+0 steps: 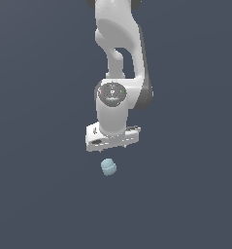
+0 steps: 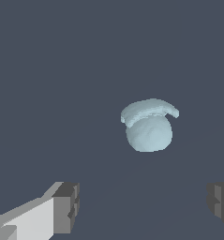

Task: Pick up the object and move it to a goal position.

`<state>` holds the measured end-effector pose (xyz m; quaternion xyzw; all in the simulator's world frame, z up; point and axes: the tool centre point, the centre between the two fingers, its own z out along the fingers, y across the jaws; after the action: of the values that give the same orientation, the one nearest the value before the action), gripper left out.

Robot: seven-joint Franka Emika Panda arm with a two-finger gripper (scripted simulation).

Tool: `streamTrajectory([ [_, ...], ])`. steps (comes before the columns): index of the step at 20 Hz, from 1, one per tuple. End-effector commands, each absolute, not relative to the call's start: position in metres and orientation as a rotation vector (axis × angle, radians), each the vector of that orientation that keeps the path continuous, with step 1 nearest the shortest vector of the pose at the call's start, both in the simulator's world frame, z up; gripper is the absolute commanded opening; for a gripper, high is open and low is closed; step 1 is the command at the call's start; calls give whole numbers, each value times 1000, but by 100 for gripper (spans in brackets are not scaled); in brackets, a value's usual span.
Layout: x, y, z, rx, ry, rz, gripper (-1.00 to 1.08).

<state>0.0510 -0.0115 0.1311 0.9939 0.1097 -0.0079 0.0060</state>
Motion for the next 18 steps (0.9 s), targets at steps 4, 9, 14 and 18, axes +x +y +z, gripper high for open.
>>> streamTrajectory([
  [4,75,-21,111,3093,508,-14,100],
  [9,88,-27,98,3080,605,-5,100],
  [14,95,-31,91,3072,654,-1,100],
  [18,95,-32,90,3072,656,-2,100],
])
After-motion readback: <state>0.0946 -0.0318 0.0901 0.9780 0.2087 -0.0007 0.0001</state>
